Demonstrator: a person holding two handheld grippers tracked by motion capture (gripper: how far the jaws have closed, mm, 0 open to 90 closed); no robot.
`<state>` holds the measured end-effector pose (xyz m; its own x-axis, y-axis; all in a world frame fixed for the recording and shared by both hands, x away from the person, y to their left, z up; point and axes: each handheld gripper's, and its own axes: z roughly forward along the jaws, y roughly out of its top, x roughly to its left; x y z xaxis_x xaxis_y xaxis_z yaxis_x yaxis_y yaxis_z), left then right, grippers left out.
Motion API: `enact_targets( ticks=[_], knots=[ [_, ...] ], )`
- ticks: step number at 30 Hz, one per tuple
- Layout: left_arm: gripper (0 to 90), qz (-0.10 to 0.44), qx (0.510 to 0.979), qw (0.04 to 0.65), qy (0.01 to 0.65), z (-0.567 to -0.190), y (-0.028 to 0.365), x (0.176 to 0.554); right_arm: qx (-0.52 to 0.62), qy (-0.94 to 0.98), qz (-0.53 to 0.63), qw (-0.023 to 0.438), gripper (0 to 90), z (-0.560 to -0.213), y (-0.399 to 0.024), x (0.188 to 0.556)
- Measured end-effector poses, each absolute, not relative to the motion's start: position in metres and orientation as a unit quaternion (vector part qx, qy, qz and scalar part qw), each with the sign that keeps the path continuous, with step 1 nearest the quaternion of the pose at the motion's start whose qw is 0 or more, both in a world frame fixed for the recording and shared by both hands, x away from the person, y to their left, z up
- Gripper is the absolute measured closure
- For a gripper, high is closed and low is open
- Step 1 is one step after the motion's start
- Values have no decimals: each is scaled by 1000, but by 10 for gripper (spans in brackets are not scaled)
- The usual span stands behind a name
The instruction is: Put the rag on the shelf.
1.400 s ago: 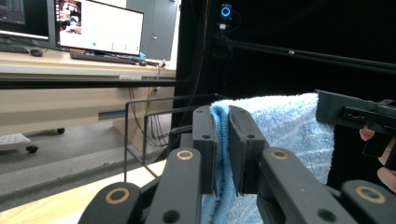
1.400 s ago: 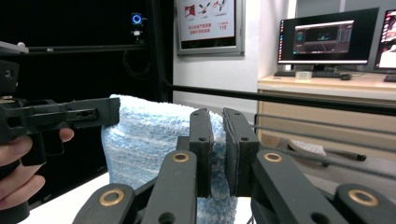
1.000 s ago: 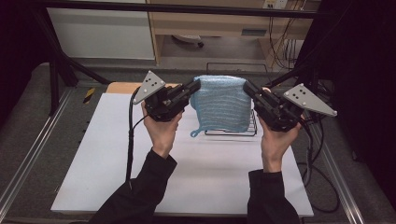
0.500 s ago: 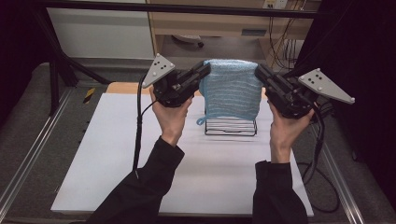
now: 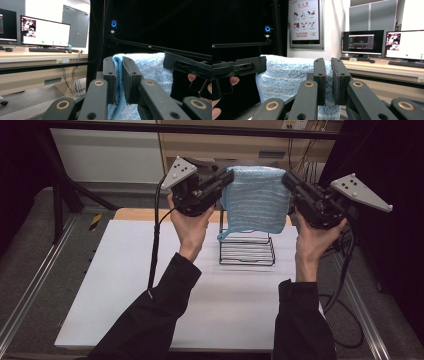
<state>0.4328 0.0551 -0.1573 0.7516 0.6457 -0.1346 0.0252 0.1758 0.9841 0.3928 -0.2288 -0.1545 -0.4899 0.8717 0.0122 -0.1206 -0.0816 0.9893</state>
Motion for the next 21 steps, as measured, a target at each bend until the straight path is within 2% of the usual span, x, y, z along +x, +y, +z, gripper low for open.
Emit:
enact_targets(
  ticks=[15,21],
  knots=[
    [814,235,613,700,281,-136,48,460,341,558,659,371,835,-142,-235,425],
    [814,226,612,702,286,-131,46,472,345,553,664,366,835,-140,-238,440]
  ],
)
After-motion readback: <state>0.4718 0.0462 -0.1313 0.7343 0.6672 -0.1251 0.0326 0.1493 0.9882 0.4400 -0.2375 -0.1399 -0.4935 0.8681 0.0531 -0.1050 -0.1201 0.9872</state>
